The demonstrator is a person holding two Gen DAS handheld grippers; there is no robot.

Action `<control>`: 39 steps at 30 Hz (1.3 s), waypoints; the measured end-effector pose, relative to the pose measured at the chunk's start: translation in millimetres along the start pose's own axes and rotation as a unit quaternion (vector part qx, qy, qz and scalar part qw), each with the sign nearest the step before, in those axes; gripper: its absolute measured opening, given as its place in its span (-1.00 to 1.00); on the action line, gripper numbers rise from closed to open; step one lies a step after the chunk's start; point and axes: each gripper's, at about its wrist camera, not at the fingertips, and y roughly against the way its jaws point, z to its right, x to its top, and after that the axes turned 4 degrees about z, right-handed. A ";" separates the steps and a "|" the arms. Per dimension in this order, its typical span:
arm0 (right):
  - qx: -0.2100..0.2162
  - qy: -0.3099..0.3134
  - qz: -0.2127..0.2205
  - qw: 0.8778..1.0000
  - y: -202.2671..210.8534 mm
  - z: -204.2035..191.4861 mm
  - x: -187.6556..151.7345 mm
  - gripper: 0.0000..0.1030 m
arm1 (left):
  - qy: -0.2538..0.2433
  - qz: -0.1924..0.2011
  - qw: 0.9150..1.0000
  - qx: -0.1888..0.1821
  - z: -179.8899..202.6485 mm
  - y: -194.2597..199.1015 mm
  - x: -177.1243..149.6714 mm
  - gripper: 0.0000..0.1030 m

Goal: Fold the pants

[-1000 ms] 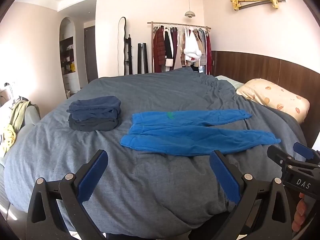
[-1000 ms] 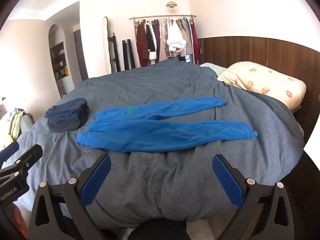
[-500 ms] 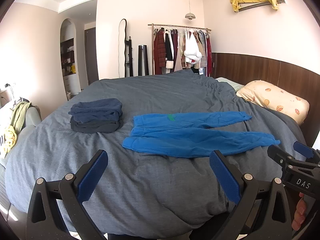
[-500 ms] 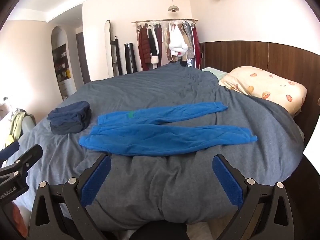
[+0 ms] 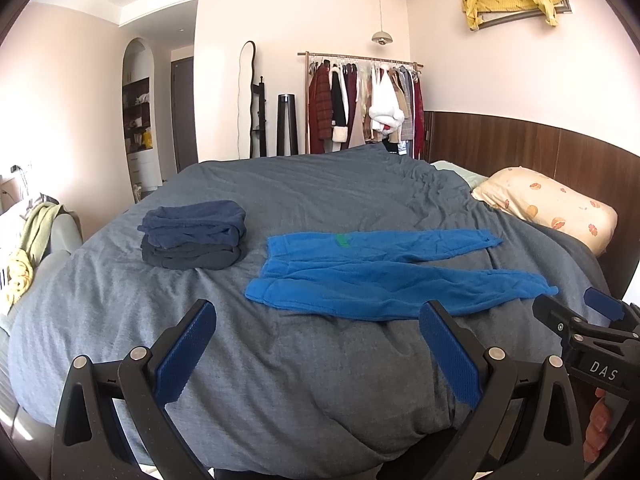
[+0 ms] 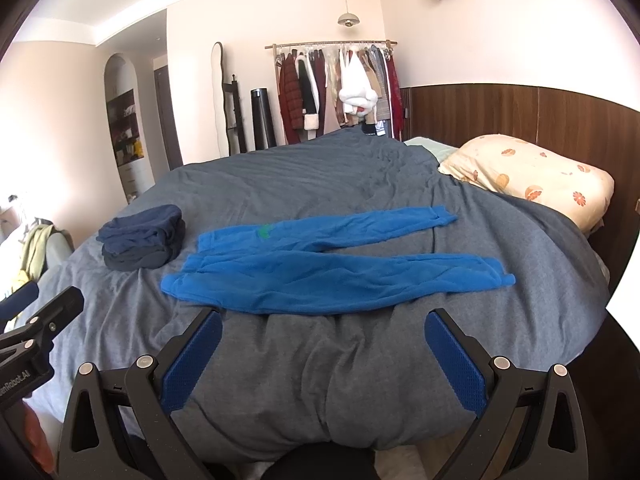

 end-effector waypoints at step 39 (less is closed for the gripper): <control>0.002 -0.002 -0.002 1.000 -1.9 1.0 -0.2 0.99 | 0.001 0.019 1.000 0.007 -9.2 8.2 -1.9 1.00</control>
